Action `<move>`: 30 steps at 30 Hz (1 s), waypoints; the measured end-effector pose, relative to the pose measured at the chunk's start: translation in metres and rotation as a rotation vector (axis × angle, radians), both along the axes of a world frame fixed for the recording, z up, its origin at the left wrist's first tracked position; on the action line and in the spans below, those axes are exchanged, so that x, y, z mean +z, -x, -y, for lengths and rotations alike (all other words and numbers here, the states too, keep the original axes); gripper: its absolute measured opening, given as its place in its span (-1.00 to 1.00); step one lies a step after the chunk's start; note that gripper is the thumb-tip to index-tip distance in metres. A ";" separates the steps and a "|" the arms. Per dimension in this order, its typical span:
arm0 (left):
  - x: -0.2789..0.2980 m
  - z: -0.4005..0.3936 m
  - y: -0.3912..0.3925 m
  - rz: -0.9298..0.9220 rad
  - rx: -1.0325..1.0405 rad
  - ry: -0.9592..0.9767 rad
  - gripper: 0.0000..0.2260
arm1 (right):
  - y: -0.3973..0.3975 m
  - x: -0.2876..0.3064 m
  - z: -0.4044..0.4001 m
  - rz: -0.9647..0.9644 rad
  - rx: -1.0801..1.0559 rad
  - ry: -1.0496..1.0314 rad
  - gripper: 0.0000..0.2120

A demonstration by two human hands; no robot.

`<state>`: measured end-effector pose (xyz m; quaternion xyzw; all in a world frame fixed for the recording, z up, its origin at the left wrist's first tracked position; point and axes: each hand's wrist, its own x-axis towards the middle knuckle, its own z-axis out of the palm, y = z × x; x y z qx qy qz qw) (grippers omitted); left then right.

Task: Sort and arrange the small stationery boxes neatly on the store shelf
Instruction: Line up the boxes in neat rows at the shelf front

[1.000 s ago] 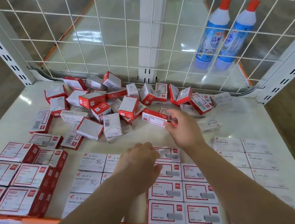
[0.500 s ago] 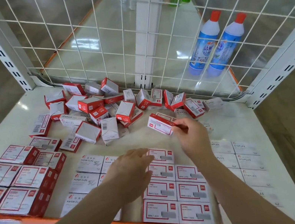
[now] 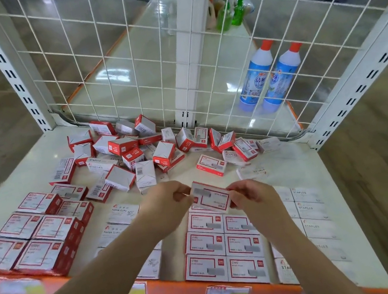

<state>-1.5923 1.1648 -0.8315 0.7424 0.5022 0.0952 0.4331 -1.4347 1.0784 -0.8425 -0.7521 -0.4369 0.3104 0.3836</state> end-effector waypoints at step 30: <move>-0.001 0.018 -0.018 0.147 0.192 0.458 -0.81 | 0.011 0.000 0.010 -0.165 -0.211 0.006 -0.88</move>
